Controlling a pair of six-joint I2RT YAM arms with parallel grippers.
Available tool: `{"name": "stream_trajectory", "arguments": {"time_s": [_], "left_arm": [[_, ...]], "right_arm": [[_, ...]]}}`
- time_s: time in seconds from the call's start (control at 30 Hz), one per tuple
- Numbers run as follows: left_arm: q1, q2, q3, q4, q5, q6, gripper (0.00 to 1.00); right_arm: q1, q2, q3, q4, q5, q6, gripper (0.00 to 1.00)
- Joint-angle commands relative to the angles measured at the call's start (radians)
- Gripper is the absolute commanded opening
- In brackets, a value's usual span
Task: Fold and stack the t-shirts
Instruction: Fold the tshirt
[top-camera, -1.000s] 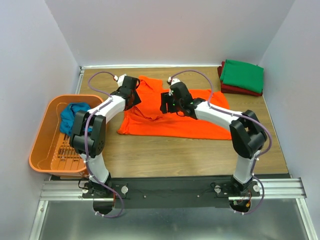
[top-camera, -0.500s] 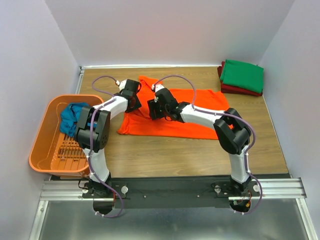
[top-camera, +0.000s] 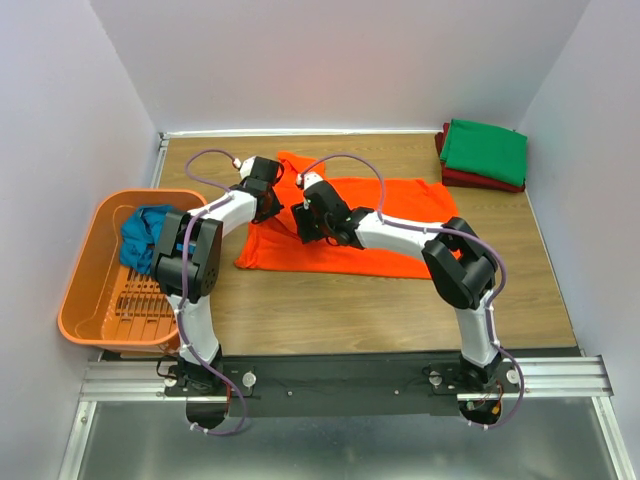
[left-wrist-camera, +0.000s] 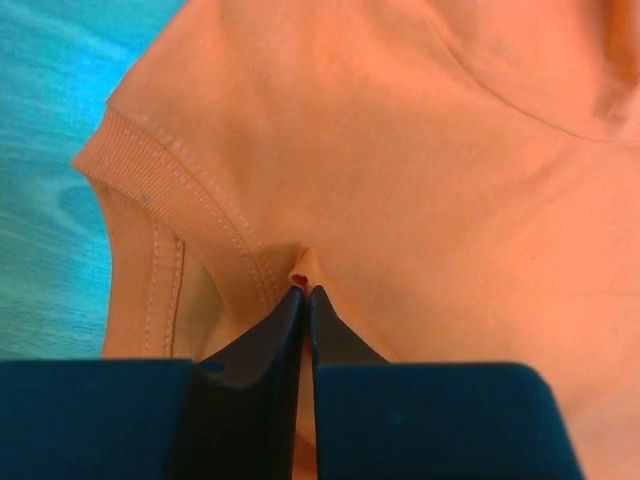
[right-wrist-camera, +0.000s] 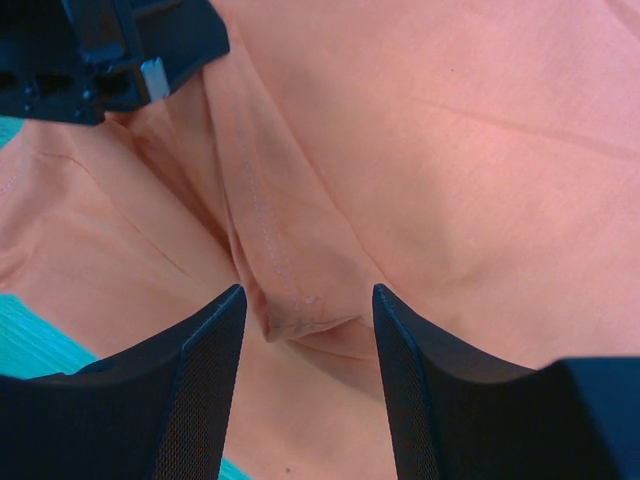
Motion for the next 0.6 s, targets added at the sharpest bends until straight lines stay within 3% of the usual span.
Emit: {"name": "stream_trajectory", "arguments": {"time_s": [0.0,0.1,0.4,0.57], "left_arm": [[0.005,0.003,0.034,0.019,0.014,0.007,0.08],[0.005,0.002,0.038,0.021,0.015,0.011,0.00],[0.005,-0.015,0.054,0.021,0.023,0.023,0.00],[0.005,-0.018,0.058,0.019,0.037,0.026,0.00]], "right_arm": [[0.014,0.018,0.003,0.012,0.031,-0.011,0.60],[0.015,0.023,0.000,0.014,0.017,-0.011,0.57],[0.015,0.046,0.007,0.014,0.031,-0.005,0.43],[0.017,0.057,0.015,0.012,0.053,-0.007,0.30]]}}
